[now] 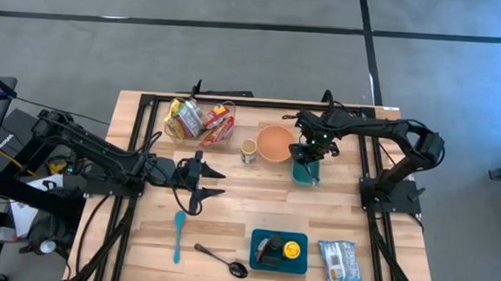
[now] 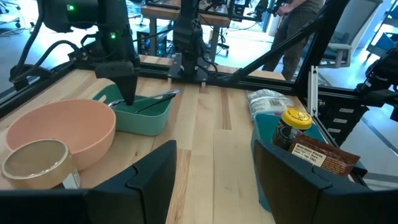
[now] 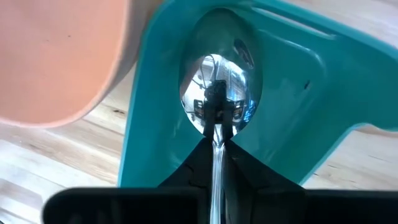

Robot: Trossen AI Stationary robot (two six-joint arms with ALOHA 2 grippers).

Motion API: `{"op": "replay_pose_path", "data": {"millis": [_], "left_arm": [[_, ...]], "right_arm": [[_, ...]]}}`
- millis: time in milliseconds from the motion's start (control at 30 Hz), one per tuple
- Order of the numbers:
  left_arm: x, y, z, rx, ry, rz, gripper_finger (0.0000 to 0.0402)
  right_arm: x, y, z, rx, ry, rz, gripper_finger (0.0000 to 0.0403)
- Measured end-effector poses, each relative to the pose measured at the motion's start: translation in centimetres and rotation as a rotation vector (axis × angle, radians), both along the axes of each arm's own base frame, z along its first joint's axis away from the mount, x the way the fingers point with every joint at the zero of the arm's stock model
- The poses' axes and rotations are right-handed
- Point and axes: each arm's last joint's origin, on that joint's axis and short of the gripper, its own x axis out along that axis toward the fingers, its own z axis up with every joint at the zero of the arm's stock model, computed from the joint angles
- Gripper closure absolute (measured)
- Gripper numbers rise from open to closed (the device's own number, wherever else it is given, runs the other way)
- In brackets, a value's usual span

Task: Pick & Place Food Item
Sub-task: Put the silver spoon into the green bin

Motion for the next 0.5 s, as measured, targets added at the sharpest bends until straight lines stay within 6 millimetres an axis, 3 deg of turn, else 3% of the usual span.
{"op": "replay_pose_path", "data": {"millis": [500], "left_arm": [[0.0, 0.01, 0.0, 0.0, 0.0, 0.0, 0.0192]], "right_arm": [[0.09, 0.06, 0.02, 0.016, -0.013, -0.003, 0.0356]]}}
